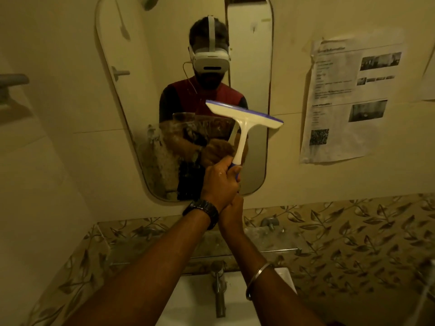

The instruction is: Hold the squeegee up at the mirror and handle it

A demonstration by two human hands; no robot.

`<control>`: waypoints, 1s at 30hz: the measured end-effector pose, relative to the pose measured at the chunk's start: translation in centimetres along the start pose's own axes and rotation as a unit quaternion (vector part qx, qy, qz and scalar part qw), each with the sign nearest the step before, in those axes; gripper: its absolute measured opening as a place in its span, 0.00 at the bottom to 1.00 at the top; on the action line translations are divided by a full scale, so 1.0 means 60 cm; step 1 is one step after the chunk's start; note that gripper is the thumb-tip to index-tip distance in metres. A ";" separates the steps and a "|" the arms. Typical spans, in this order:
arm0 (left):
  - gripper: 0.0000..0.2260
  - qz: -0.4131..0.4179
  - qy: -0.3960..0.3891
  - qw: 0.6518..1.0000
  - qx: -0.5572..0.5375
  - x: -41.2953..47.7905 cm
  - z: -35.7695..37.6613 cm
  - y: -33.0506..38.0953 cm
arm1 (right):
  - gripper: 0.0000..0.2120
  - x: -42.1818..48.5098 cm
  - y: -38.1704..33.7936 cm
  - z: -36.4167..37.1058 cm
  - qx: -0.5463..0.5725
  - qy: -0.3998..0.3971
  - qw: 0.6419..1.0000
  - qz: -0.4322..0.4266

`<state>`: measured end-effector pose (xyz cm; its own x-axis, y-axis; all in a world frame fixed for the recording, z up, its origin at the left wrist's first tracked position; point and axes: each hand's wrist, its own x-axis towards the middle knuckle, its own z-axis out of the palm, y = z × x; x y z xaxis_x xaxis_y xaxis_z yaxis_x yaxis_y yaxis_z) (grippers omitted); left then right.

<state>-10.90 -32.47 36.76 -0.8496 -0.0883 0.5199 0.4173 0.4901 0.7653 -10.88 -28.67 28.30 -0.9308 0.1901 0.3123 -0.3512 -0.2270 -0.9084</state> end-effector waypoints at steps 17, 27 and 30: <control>0.08 0.089 -0.008 0.995 -0.037 -0.006 -0.046 0.076 | 0.12 -0.014 -0.079 0.001 0.036 -0.043 0.996 -0.065; 0.09 0.024 0.019 0.992 -0.122 0.044 -0.086 0.056 | 0.14 0.029 -0.083 0.065 0.011 -0.062 0.997 -0.054; 0.09 -0.003 0.034 0.993 -0.117 0.020 -0.083 0.005 | 0.13 0.010 -0.048 0.064 -0.014 -0.083 0.996 -0.034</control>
<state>-10.21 -36.73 39.51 -0.8318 -0.1518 0.5339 0.4829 0.2761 0.8310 -10.85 -31.56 32.15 -0.9095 0.0438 0.4134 -0.4138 -0.1914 -0.8900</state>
